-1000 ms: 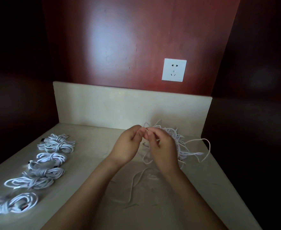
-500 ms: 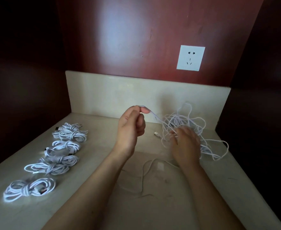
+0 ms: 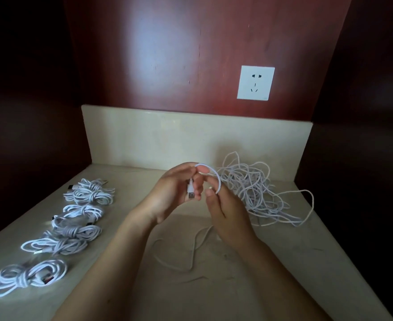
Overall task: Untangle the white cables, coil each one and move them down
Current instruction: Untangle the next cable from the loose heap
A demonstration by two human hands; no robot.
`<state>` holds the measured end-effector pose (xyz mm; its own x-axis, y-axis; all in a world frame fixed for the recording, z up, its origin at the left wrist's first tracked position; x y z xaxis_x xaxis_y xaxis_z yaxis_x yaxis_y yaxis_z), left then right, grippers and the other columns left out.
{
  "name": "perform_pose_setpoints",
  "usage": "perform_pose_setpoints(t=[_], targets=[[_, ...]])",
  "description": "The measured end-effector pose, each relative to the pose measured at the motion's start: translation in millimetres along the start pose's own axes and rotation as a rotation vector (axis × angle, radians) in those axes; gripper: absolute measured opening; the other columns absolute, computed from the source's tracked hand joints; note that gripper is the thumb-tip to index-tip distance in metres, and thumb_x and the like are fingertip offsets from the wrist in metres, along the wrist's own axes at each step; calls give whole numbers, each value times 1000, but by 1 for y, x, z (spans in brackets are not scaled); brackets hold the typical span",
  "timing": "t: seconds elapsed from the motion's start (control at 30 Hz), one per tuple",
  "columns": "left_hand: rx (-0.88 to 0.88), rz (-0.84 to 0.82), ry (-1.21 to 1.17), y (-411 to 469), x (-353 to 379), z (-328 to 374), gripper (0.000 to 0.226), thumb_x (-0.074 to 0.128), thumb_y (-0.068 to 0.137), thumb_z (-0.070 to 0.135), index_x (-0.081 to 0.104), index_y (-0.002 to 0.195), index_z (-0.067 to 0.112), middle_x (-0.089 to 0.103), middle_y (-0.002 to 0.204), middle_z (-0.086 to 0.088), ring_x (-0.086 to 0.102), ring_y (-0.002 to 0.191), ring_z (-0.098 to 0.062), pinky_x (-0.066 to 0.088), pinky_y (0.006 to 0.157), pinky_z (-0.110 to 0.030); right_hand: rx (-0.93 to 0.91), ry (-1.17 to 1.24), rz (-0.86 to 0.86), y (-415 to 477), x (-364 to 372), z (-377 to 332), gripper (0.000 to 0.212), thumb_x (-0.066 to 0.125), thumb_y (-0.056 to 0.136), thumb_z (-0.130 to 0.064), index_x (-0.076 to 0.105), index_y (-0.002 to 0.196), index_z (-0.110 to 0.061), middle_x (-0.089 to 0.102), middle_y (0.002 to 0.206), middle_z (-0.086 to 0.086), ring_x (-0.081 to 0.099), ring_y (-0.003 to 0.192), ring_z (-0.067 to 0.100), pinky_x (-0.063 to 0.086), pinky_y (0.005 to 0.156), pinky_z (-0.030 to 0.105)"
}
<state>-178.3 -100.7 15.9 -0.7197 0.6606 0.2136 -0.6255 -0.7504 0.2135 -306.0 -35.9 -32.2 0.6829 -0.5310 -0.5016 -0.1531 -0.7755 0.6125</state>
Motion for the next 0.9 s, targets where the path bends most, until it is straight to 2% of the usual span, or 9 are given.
perform_pose_setpoints(t=[0.07,0.13,0.27,0.37,0.57,0.67,0.73,0.83,0.9], targets=[[-67,75,2,4,-7,-3,31,30,102,8,58,91,9,44,58,1,36,48,-12,30,45,-19,25,83,77,0,-3,3,34,39,96,-47,53,122,-33,62,77,-10,56,66,6,47,66,37],[-127,132,13,8,-13,-7,31,30,101,9,58,89,10,41,56,3,27,44,-8,21,41,-17,56,156,191,3,-8,5,27,39,94,-52,52,107,-32,54,66,-9,48,55,8,45,58,41],[-180,132,150,8,-14,-14,30,33,102,18,59,88,13,37,50,4,22,42,-9,17,40,-18,98,195,271,5,-9,10,25,39,93,-52,51,98,-31,47,58,-12,41,50,11,43,55,46],[-190,40,193,4,-11,-15,29,35,102,20,61,89,12,40,49,-1,30,40,-12,25,42,-18,106,228,279,5,-9,13,21,44,96,-46,53,96,-27,47,58,-13,43,51,11,41,54,43],[-365,-293,-30,-6,-4,-19,14,42,82,21,52,83,12,49,52,-2,58,46,-20,48,47,-22,111,304,306,7,-13,21,11,52,100,-22,62,96,-19,51,61,-16,45,55,2,36,58,30],[-399,-319,-103,-7,5,-24,7,41,82,19,46,83,13,47,52,-2,64,56,-26,52,52,-26,110,292,298,6,-10,18,11,53,95,-29,64,94,-27,57,65,-17,49,56,3,39,58,30],[-400,-300,-121,-7,9,-24,8,40,81,19,46,83,14,48,52,-3,63,53,-26,52,53,-27,100,272,284,6,-8,15,12,53,91,-38,64,93,-33,63,71,-12,56,61,10,47,59,35],[-378,-285,-103,-4,12,-23,29,42,87,36,58,72,17,50,52,-1,58,47,-22,50,54,-29,96,267,258,5,-6,15,20,50,90,-43,66,93,-31,67,79,-6,64,72,18,53,69,44],[-351,-259,-51,-4,14,-22,39,43,91,45,58,69,16,47,53,1,54,43,-18,49,49,-26,83,276,241,5,-5,15,23,51,92,-39,69,95,-26,70,84,-4,67,78,18,55,73,46]])
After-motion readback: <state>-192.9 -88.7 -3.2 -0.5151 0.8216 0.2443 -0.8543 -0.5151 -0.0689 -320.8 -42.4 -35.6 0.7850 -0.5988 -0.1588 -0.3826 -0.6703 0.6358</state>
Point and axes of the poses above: each hand's wrist, its own y-axis towards the middle knuckle, its own x-axis out of the palm, z = x × y, the point moved 1 cm from there along y, towards the middle knuckle
